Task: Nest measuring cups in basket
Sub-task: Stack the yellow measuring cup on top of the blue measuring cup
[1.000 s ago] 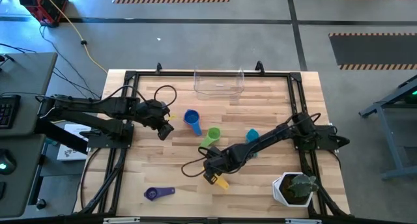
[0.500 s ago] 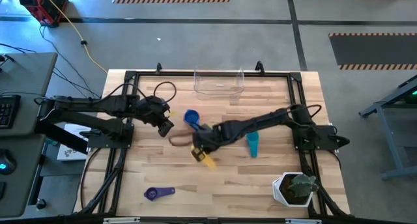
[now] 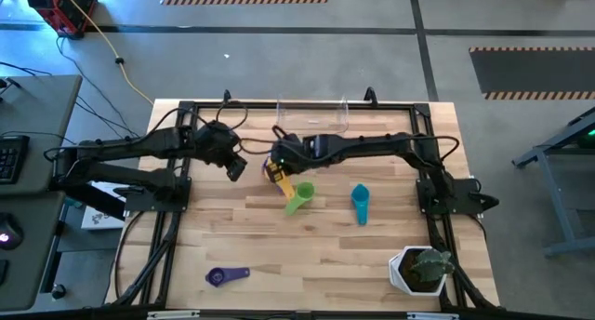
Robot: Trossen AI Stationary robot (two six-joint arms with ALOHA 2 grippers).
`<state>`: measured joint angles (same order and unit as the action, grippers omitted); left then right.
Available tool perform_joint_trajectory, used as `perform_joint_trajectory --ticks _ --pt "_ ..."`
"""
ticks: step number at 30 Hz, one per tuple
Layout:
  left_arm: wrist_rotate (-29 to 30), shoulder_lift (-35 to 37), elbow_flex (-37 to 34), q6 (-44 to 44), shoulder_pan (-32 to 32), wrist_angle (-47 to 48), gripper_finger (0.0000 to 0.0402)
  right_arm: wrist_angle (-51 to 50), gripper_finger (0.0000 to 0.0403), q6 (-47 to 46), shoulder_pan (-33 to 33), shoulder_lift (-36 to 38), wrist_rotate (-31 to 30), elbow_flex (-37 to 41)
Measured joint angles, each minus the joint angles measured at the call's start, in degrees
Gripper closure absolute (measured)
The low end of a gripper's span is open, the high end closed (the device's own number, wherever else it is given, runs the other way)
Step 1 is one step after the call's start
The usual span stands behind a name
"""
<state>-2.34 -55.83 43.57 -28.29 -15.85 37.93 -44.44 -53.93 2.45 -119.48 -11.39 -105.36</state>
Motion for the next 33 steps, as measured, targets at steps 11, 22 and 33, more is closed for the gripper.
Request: perform_joint_trajectory --ticks 11,22,33 --pt "0.01 0.02 0.0 5.54 -5.79 -0.07 0.0365 9.04 0.0403 4.65 2.94 -1.25 -4.63 0.02" --pt "-0.01 0.02 0.0 5.45 -7.55 -0.07 0.0365 7.63 0.0403 1.46 2.92 -4.7 -1.73 0.15" --pt "-0.01 0.02 0.0 4.42 -7.55 -0.07 0.0365 5.86 0.0403 1.78 3.6 -5.39 -1.71 0.11"
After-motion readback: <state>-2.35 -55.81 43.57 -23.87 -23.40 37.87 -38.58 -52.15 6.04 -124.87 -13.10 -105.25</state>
